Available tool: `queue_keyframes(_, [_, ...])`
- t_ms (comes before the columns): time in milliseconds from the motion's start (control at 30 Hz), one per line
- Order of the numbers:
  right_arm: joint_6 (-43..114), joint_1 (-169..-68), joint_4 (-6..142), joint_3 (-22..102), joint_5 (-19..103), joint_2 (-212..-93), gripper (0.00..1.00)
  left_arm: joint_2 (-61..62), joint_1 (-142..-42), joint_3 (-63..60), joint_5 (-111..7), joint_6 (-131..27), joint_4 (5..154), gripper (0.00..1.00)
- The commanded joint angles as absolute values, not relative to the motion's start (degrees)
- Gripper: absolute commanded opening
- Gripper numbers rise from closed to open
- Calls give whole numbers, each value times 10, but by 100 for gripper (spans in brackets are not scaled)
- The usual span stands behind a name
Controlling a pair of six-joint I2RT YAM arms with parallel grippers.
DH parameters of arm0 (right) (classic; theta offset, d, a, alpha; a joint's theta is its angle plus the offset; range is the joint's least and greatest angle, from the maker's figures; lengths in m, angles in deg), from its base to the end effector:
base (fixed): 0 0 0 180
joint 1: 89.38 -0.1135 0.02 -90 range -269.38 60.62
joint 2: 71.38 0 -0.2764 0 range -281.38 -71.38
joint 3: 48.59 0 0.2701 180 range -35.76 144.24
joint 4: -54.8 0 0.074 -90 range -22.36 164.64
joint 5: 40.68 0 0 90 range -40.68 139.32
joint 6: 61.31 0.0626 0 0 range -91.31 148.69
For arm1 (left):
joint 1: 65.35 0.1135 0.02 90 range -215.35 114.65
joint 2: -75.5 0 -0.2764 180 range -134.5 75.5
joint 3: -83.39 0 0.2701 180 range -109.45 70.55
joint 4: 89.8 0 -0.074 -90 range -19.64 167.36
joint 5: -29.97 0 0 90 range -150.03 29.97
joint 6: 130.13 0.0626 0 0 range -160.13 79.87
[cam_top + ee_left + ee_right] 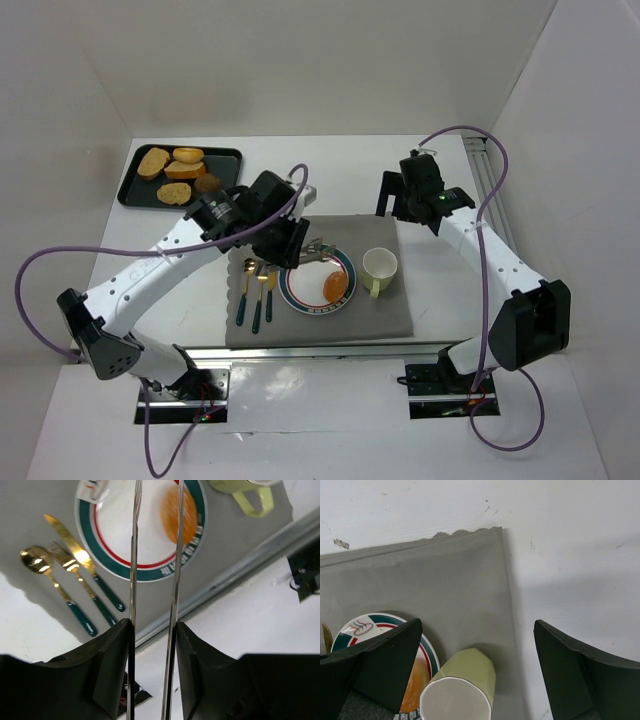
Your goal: Place the bread
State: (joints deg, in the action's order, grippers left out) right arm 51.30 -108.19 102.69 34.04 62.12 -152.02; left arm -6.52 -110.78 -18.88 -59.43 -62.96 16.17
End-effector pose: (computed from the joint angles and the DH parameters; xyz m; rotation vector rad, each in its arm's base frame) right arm 0.3253 0.0962 0.2986 0.1843 2.3411 0.0899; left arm 0.2211 -0.2254 0.3705 0.5102 2.5308 -0.4849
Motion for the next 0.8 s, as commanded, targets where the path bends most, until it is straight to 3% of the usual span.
queue_keyframes(0, [506, -1079, 1016, 339, 620, -1516, 100, -66, -1076, -227, -645, -625, 143, 52])
queue_keyframes(200, [506, -1079, 999, 339, 608, -1534, 100, -97, -939, -245, -694, -633, 266, 50])
queue_keyframes(400, [506, -1079, 999, 358, 598, -1554, 100, -295, -839, -373, -661, -573, 374, 52])
queue_keyframes(667, [516, -1074, 999, 363, 608, -1549, 100, -509, -814, -546, -681, -585, 411, 53])
queue_keyframes(733, [516, -1074, 999, 358, 608, -1549, 100, -529, -809, -552, -681, -585, 424, 57])
queue_keyframes(767, [516, -1074, 999, 358, 608, -1549, 100, -546, -804, -552, -670, -585, 424, 71])
